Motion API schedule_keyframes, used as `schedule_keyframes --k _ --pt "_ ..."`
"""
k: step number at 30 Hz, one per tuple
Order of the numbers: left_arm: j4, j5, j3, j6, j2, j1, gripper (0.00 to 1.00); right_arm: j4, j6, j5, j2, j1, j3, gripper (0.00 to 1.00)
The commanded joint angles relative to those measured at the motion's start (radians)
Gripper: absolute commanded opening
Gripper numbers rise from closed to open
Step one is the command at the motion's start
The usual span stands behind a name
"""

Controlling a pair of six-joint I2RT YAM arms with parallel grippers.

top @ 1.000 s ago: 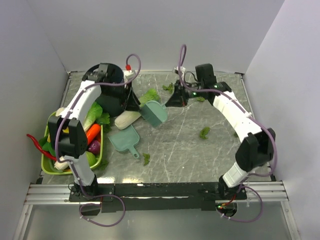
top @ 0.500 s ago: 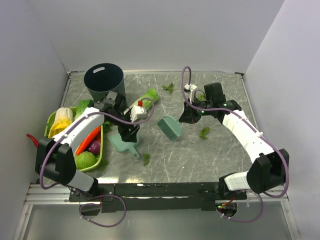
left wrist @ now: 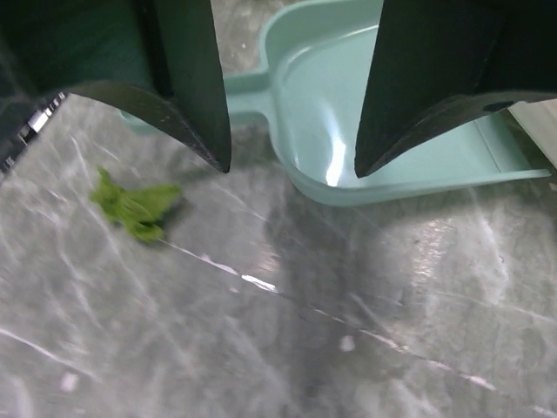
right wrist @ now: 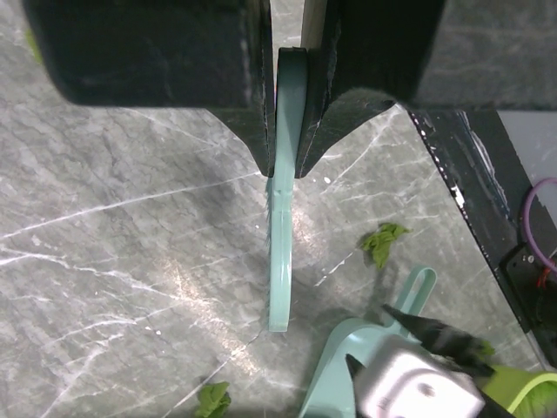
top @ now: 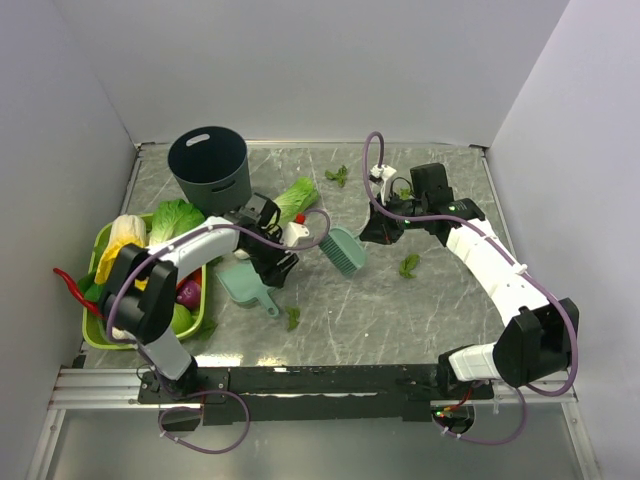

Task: Sweep away the paper scraps from the table

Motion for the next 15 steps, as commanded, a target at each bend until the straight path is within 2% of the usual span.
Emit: schedule_keyframes --k 1,11,15 --pt "0.098 -0.097 0.000 -0.117 0.035 -0.013 0.59 0.039 -0.006 0.004 -0.015 -0.010 0.016 0.00" --pt "0.058 -0.098 0.028 -0.179 0.098 -0.018 0.44 0.028 -0.035 0.005 -0.018 -0.013 0.006 0.00" --pt "0.027 -0.089 0.033 -0.179 0.094 -0.018 0.33 0.020 -0.046 0.016 -0.012 -0.016 0.023 0.00"
